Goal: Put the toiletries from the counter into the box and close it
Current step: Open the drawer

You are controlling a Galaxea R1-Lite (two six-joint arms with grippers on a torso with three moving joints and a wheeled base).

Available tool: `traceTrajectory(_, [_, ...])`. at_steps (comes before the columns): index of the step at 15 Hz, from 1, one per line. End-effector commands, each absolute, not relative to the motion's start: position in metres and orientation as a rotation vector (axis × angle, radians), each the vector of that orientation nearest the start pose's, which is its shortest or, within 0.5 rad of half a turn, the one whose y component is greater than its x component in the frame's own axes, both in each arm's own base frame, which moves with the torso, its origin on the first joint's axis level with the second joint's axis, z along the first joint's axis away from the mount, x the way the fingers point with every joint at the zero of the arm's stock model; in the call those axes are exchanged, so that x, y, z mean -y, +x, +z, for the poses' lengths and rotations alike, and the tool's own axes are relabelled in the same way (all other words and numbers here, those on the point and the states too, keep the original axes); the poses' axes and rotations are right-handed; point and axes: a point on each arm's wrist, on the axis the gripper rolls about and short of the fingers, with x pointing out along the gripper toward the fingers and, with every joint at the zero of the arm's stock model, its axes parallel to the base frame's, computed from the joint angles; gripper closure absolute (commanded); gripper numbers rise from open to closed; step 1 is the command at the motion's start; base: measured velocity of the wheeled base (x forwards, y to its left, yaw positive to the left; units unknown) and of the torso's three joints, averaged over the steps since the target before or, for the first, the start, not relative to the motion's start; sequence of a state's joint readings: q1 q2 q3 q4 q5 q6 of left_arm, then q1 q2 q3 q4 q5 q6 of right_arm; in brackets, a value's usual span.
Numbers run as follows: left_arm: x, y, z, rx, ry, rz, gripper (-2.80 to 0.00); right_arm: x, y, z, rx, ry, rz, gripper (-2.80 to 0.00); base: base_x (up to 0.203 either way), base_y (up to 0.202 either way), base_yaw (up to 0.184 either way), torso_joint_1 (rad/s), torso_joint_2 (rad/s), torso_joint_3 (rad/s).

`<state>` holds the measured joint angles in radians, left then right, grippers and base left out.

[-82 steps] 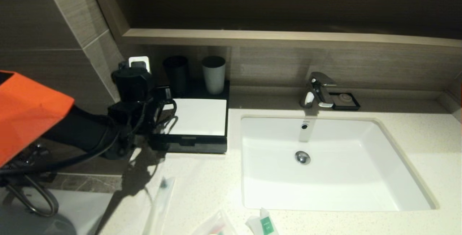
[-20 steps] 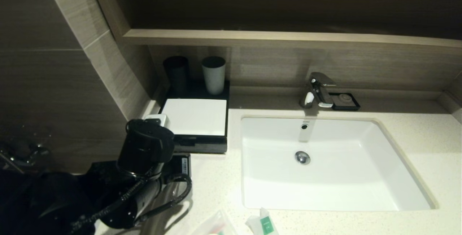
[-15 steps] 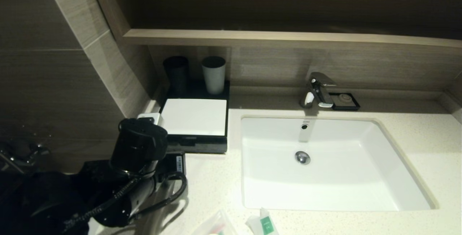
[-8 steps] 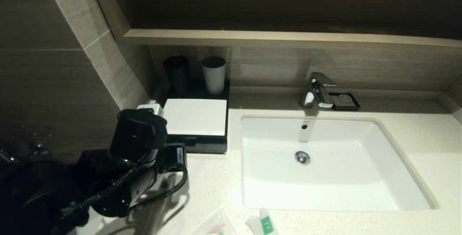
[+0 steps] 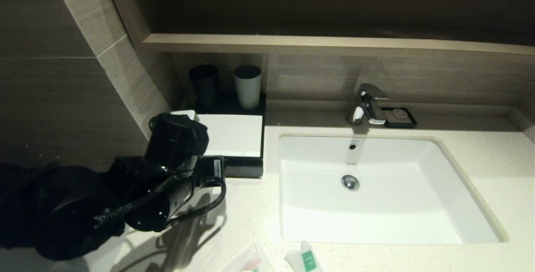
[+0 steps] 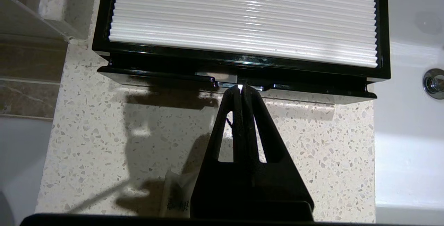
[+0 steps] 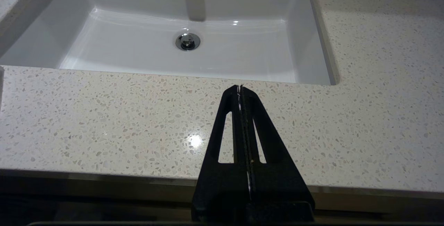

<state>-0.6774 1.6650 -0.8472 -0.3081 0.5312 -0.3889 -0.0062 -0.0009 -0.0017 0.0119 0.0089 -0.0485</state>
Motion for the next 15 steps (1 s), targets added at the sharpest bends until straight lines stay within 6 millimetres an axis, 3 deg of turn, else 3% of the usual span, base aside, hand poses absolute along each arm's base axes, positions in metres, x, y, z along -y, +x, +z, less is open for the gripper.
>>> traceTrajectory(1, [0.178, 0.24, 0.174, -0.449, -0.105, -0.041, 0.0, 0.0, -0.023, 0.075, -0.01, -0.049, 0.003, 0.0, 0.0, 0.0, 0.0, 0.0, 0.0, 0.0])
traceTrajectory(15, [0.194, 0.26, 0.159, -0.505, -0.174, 0.052, 0.0, 0.0, -0.023, 0.075, -0.009, -0.049, 0.003, 0.0, 0.0, 0.0, 0.0, 0.0, 0.0, 0.0])
